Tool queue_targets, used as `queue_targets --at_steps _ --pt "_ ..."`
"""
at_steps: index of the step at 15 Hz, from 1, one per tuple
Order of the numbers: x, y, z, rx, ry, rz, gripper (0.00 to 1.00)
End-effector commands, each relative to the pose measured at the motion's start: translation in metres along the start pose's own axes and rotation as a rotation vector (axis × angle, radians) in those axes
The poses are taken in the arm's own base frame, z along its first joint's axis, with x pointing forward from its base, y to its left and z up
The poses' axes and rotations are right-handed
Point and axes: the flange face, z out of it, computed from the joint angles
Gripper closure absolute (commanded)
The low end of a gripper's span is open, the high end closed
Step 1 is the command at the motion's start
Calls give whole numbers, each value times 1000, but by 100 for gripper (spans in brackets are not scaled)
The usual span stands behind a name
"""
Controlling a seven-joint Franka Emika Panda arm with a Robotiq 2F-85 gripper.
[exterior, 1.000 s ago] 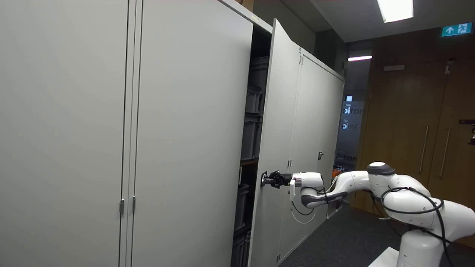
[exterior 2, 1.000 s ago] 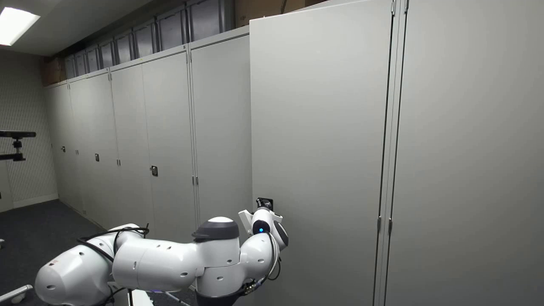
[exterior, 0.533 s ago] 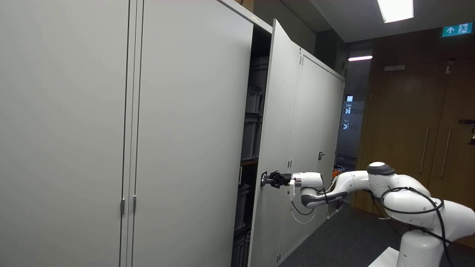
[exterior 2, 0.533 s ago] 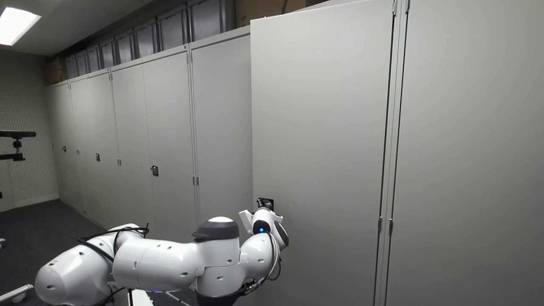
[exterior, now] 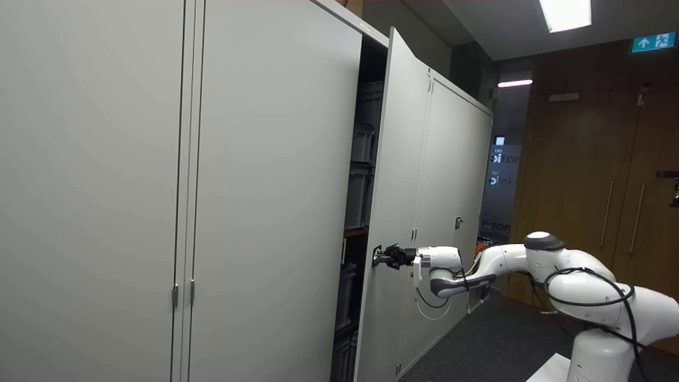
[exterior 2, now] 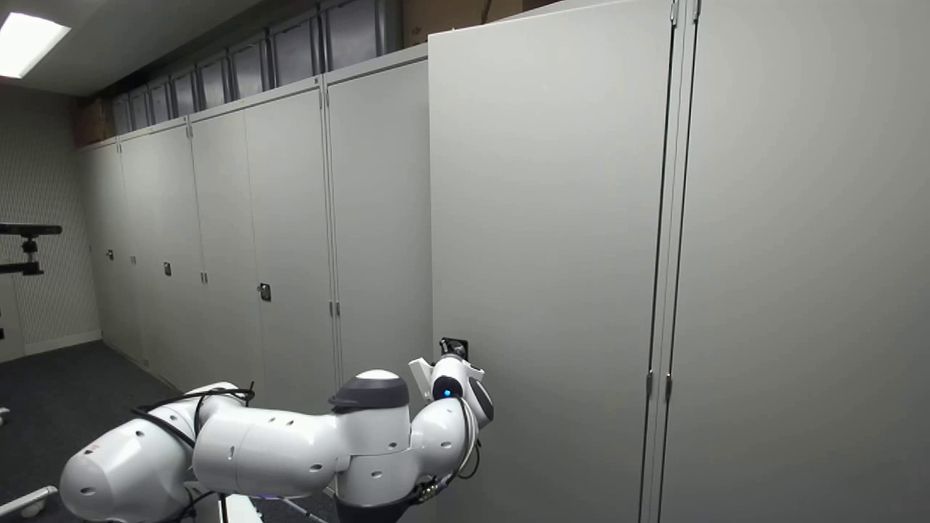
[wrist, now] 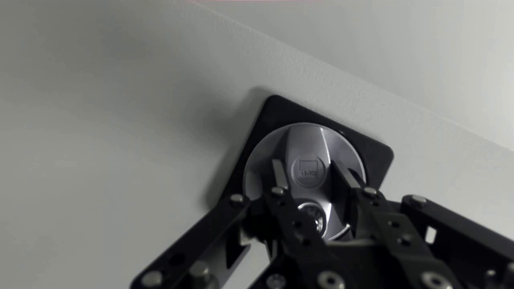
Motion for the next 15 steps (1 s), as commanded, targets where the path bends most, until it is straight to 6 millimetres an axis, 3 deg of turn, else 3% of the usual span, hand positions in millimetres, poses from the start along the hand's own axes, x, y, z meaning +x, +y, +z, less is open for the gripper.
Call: queue_targets --at_steps 1,15 --pt "0 -11 -5 39 -2 49 92" --pt "-5 -24 -3 70 -11 149 92"
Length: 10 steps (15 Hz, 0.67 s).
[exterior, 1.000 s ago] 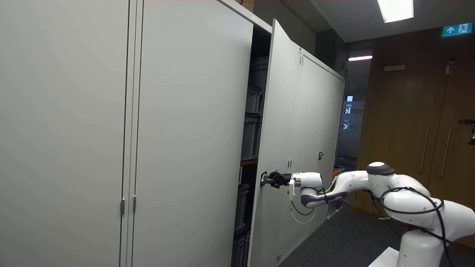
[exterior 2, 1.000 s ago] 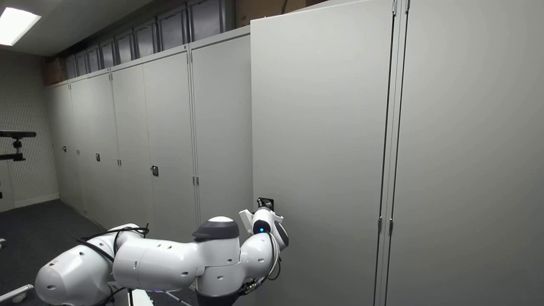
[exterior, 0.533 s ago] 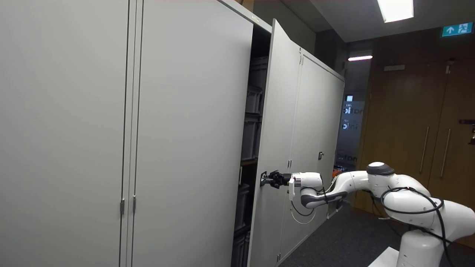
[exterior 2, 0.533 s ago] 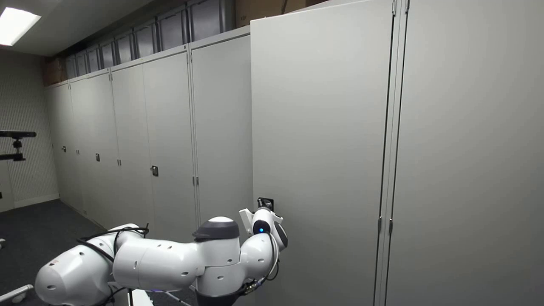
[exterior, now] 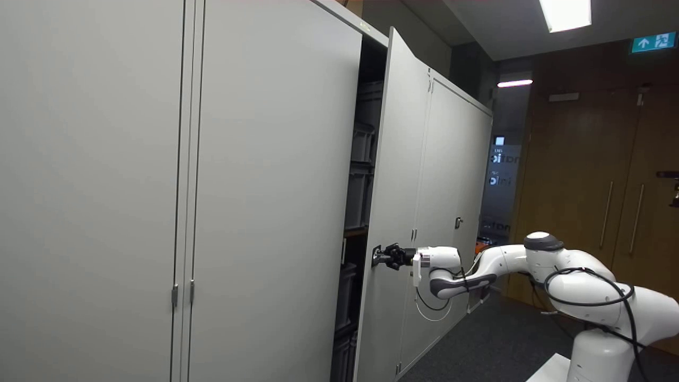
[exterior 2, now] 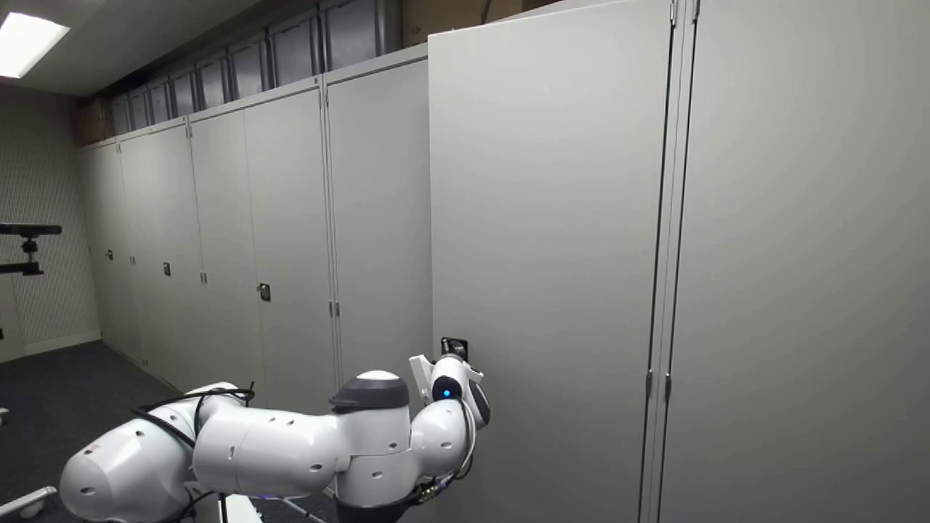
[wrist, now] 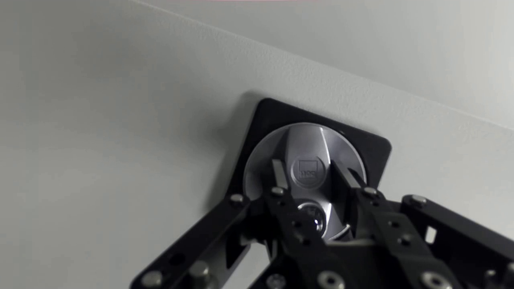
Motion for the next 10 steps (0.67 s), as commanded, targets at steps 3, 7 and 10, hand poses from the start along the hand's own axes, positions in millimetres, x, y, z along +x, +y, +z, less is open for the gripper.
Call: queue_targets --at_steps 3,7,10 --pt "-11 -24 -4 67 -27 59 92" --pt "-13 -26 -5 70 -31 67 92" --pt "-15 -29 -5 75 -38 76 92"
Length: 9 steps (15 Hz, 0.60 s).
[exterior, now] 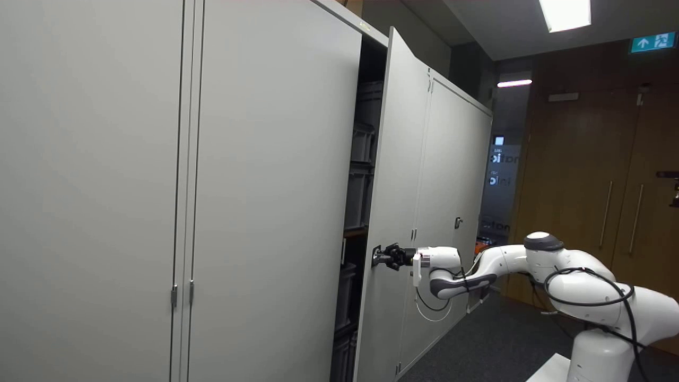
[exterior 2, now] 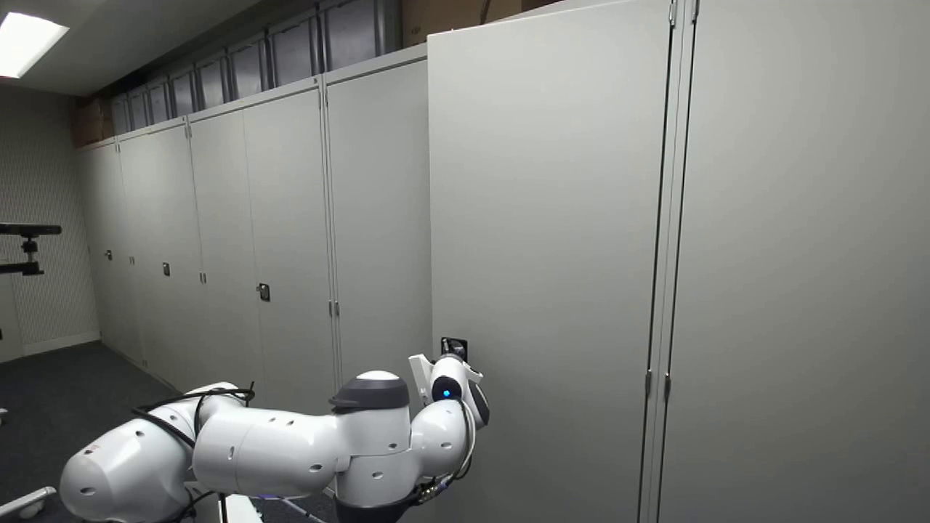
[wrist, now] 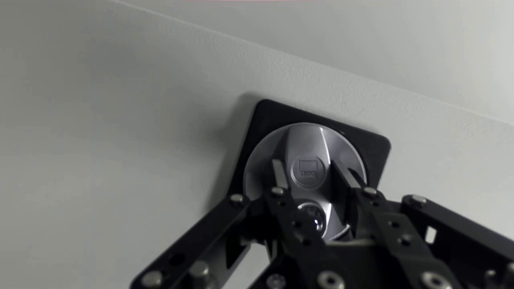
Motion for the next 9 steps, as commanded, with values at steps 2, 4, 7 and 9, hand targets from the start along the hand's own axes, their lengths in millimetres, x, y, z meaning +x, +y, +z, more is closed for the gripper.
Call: queue_targets --at_steps 2,4,7,9 --pt "-15 -28 -4 74 -38 54 92" --pt "-16 -29 -4 75 -40 56 92" --pt "-19 -31 -5 80 -46 62 92" --pt "-20 -34 -5 85 -49 68 92"
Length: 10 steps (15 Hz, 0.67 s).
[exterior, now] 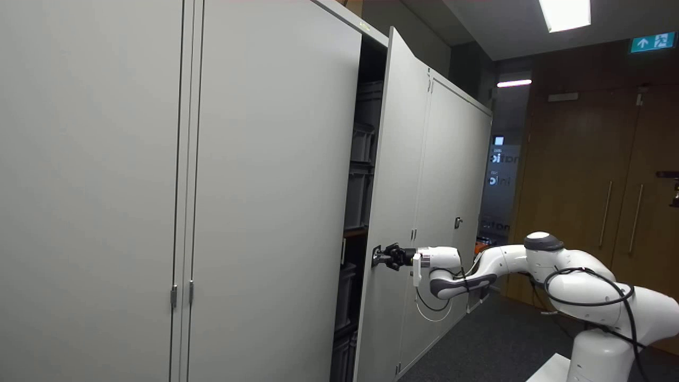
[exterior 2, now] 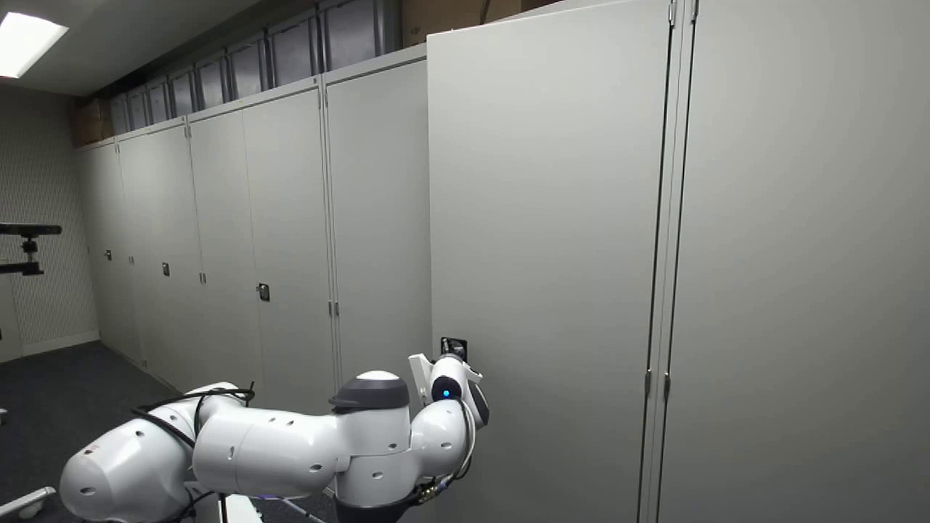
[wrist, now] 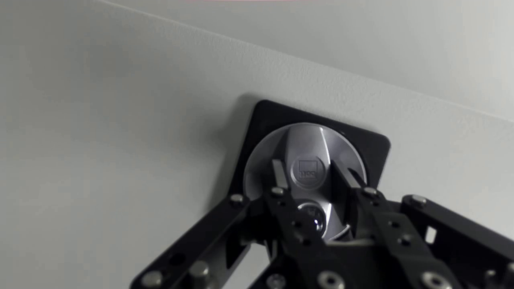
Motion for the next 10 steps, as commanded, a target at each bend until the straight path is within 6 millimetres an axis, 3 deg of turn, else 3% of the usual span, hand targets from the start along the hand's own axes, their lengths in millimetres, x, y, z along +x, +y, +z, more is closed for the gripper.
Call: queue_targets --at_steps 1,10 --pt "-21 -35 -6 88 -50 59 92" --pt "-20 -39 -23 107 -46 104 92"
